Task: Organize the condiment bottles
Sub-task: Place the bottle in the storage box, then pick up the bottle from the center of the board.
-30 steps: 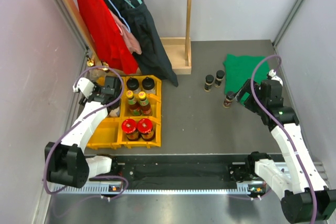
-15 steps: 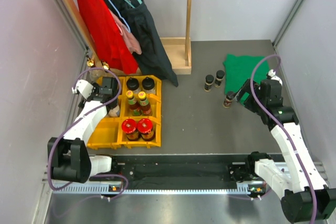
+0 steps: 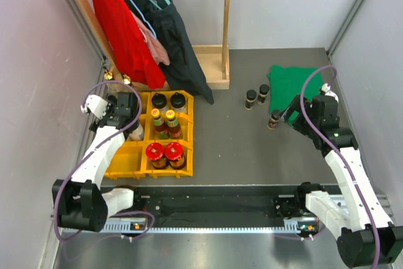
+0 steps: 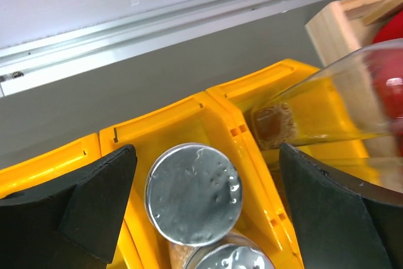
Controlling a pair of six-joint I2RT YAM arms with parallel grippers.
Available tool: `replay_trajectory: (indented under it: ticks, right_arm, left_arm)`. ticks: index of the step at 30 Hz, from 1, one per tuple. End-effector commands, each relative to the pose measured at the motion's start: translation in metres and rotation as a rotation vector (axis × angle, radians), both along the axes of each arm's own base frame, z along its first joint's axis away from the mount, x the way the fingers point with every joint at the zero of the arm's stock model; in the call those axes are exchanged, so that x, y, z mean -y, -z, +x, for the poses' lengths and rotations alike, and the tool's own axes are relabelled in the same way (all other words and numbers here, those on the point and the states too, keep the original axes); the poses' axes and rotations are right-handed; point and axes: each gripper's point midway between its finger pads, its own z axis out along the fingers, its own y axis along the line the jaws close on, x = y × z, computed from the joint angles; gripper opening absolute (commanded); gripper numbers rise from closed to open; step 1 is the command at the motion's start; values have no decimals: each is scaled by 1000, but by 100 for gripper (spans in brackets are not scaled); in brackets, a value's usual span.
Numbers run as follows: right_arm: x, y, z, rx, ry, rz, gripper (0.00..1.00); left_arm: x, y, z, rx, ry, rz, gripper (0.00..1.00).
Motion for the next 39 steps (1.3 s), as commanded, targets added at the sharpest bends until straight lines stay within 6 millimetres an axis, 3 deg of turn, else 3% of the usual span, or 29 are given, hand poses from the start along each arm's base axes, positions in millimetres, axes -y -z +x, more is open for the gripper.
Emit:
replay_trajectory:
  ticks: [1,9,13,16,23,27,32,37,39]
  right_arm:
    - [1,-8,5,40,7,8,99]
    - [2,-8,6,37,8,8,99]
    - [0,-8,7,35,-1,13,99]
    - [-2,-8,8,39,-8,21,99]
    - [-5,-7,8,37,-41,13,99]
    - [-9,-3,8,15,-68,18,99]
    - [-10,4,10,-6,-71,19,98]
    - [-9,8,15,-17,-66,17,97]
    - [-9,11,16,-29,-64,16,96]
  left_arm:
    - [-2,-44,3,95,24,16,99]
    - [-5,-90,-10,201,70,66,99]
    - [10,-115,-4,278,196,46,99]
    - [40,-138,14,351,433,66,98]
    - [125,-169,43,416,946,37,95]
    - [183,-186,33,555,1266,9,95]
    - [236,-201,13,637,1544,90,95]
    - [312,-187,-12,564,1781,181,96]
    - [329,-174,-2,510,1776,198,96]
